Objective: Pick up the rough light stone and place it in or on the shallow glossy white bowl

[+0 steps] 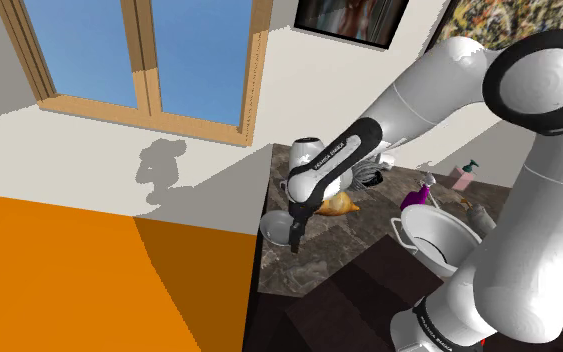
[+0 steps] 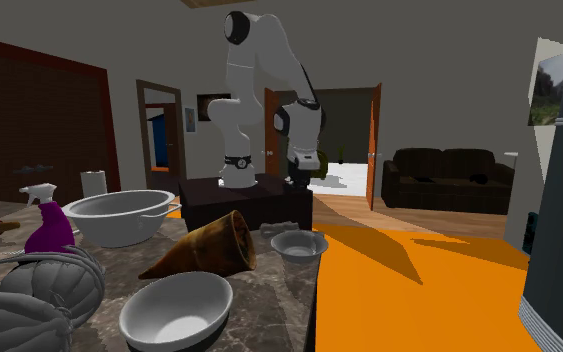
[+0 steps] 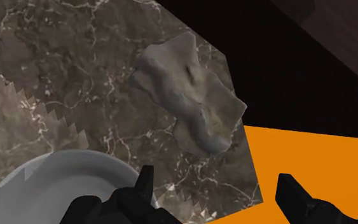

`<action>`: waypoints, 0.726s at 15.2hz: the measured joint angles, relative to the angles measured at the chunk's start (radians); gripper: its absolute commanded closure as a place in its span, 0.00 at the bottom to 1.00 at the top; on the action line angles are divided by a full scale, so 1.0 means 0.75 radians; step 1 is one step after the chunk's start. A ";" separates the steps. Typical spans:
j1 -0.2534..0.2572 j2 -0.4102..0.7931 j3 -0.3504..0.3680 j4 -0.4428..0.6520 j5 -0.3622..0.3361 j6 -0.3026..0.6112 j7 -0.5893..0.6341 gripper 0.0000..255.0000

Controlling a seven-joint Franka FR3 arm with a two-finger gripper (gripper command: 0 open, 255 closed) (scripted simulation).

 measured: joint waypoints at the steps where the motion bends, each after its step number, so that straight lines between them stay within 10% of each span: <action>1: -0.012 0.068 0.000 0.046 0.012 -0.021 -0.016 0.00; 11: -0.046 0.466 0.029 0.264 0.078 -0.059 -0.056 0.00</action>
